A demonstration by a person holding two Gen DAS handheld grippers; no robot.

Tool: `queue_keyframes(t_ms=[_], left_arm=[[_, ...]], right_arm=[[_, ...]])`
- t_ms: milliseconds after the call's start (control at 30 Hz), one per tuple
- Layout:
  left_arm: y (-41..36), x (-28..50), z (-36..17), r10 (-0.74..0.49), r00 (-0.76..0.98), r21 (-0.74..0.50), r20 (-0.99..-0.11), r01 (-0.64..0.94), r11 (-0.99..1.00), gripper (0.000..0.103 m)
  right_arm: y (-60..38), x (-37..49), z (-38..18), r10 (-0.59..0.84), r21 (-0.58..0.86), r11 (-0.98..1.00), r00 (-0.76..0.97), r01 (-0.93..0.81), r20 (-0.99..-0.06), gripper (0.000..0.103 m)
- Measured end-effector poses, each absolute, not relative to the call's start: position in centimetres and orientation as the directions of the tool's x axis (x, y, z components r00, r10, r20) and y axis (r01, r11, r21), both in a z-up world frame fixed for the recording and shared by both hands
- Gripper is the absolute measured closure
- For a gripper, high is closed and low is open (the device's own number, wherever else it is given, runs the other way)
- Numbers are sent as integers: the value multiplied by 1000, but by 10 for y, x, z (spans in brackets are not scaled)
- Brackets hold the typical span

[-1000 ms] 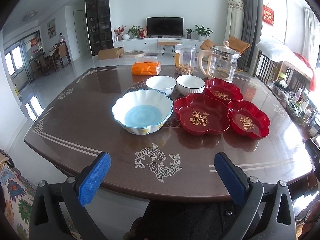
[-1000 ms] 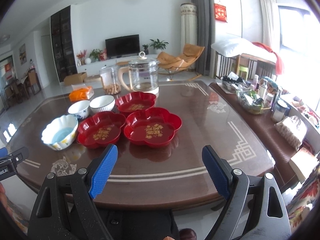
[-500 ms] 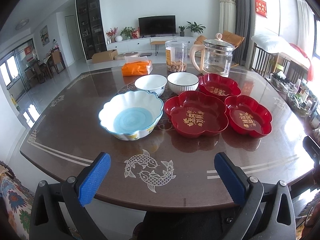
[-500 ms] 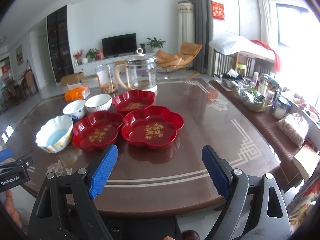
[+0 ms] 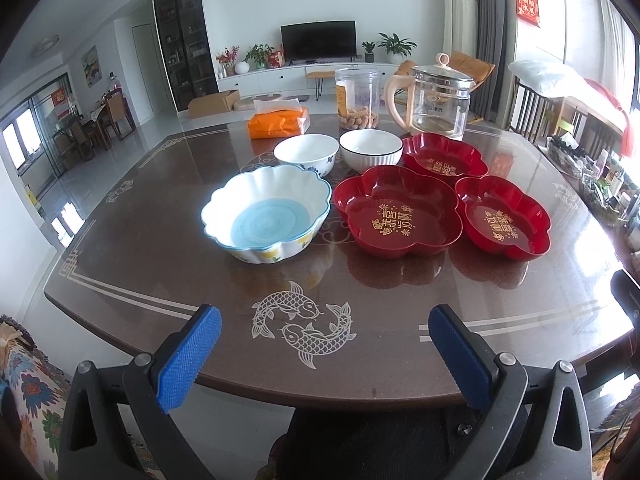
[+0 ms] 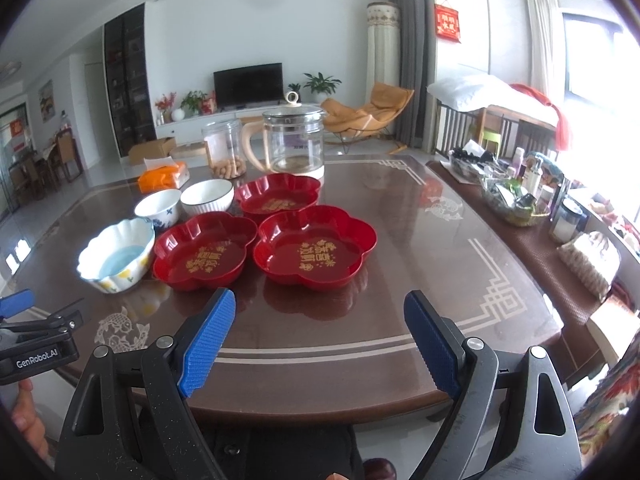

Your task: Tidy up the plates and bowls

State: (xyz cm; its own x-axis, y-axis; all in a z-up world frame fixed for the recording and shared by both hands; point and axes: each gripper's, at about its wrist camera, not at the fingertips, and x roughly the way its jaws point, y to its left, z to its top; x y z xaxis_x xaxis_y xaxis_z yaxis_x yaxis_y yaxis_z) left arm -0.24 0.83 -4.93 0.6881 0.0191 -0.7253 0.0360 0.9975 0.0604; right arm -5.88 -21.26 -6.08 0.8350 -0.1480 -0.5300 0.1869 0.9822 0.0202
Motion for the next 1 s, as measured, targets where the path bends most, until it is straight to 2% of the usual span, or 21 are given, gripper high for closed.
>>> queue_keyframes(t_ms=[1000], left_arm=[[6,-1,-58,28,663,79,-748,46,996,0]], right_arm=[[-200,-53,-67,-130,0,988,820,156,-558,14]])
